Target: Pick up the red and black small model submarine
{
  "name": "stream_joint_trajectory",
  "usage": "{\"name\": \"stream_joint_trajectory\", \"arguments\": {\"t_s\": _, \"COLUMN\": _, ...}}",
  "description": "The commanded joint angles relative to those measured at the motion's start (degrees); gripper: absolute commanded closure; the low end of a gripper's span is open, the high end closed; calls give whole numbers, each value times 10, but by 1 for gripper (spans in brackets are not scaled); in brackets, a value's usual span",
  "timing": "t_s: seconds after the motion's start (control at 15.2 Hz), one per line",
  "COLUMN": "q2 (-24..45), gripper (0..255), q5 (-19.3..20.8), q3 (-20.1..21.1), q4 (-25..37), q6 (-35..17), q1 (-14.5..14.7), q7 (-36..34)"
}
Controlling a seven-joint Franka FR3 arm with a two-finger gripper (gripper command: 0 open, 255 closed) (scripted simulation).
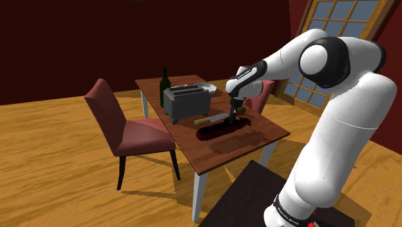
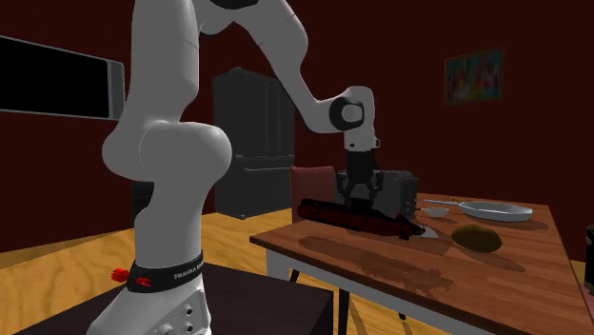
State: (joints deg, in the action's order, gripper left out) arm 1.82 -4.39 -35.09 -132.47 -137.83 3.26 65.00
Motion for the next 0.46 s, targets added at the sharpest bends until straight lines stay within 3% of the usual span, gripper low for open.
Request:
{"name": "stream_joint_trajectory", "arguments": {"t_s": 0.0, "q2": -14, "gripper": 255, "q5": 13, "q3": 0, "q4": 5, "q6": 15, "q1": 1, "q7": -11}}
{"name": "stream_joint_trajectory", "arguments": {"t_s": 0.4, "q2": -37, "gripper": 255, "q5": 33, "q3": 1, "q4": 18, "q6": 47, "q1": 2, "q7": -26}}
